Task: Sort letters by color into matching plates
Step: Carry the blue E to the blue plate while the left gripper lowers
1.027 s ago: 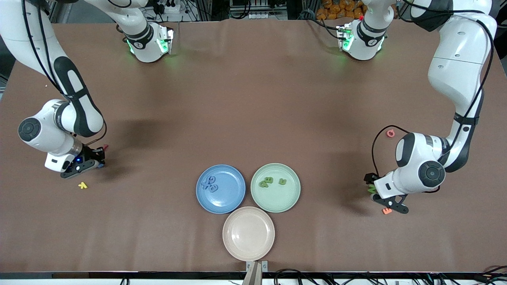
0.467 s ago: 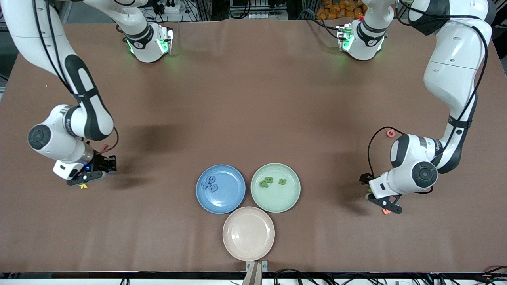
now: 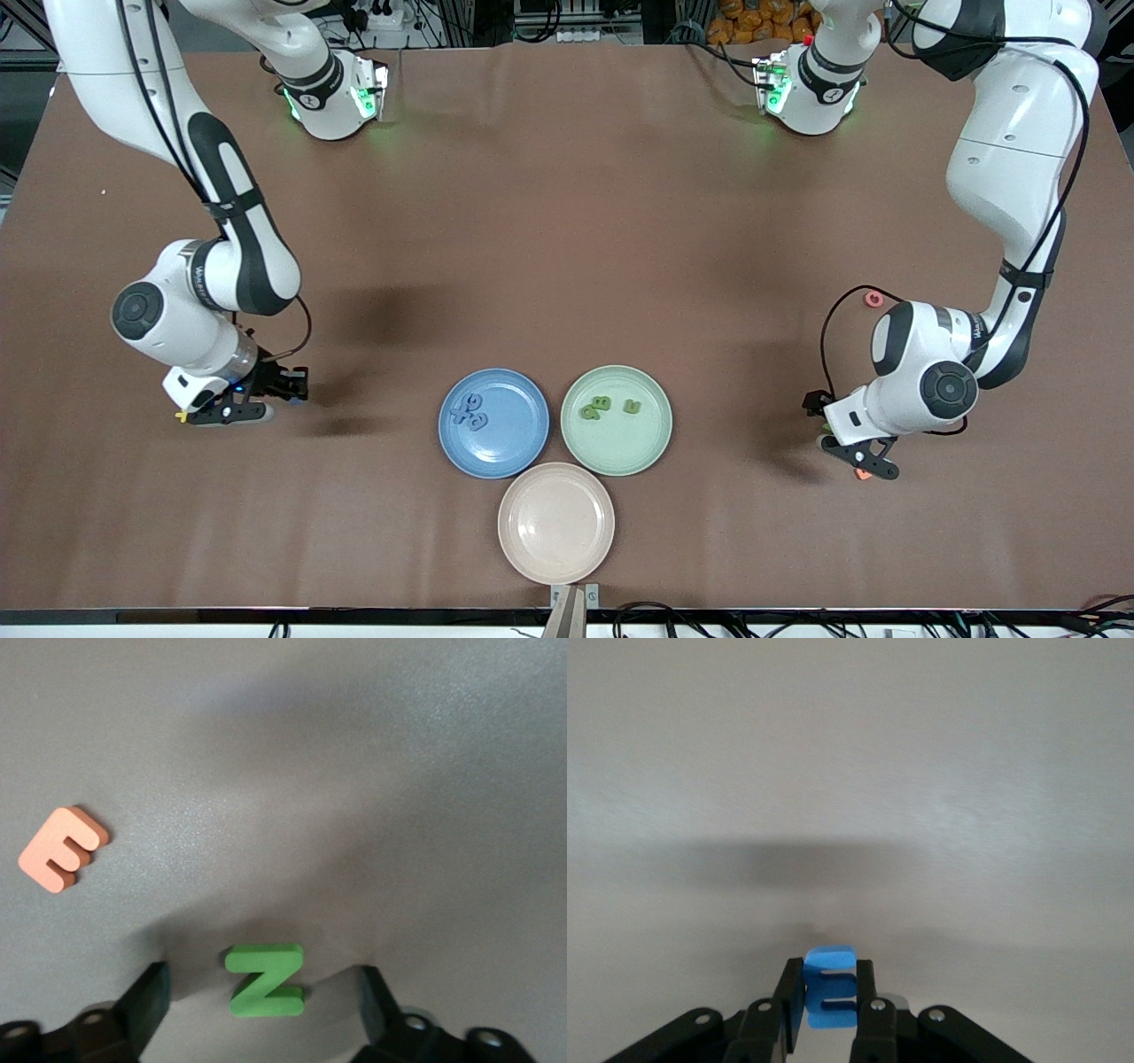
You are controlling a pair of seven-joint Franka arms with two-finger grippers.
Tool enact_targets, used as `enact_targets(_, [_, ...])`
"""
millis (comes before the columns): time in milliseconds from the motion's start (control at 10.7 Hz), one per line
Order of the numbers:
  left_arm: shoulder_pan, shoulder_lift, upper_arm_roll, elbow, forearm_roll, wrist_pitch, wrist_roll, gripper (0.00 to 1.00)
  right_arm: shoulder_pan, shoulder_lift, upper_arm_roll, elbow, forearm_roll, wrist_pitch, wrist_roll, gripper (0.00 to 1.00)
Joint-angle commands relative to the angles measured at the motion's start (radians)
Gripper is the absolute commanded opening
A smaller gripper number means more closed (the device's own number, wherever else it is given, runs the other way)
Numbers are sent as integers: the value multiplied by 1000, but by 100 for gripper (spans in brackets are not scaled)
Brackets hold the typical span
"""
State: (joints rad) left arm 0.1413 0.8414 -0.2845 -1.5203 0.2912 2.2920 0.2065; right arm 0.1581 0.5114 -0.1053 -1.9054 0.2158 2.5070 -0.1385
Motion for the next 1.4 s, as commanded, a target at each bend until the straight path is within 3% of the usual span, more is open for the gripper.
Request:
enact_targets(0, [-2,-4,-2,3,-26,7,-170,12,70,42,24,78,16,-16,184,21])
enact_targets(93, [-2,-4,-5,3,-26,7,-197,0,96,59,30,107,16,-16,239,21])
enact_targets(747, [-20,-15,-5,15,-35,7,-240,0,253,176,56,278,16,-14,531,21])
enact_targets(1307, [-51,-31,-47,43,-37,6,-436,0,331,263,88,399,13,-7,645,22])
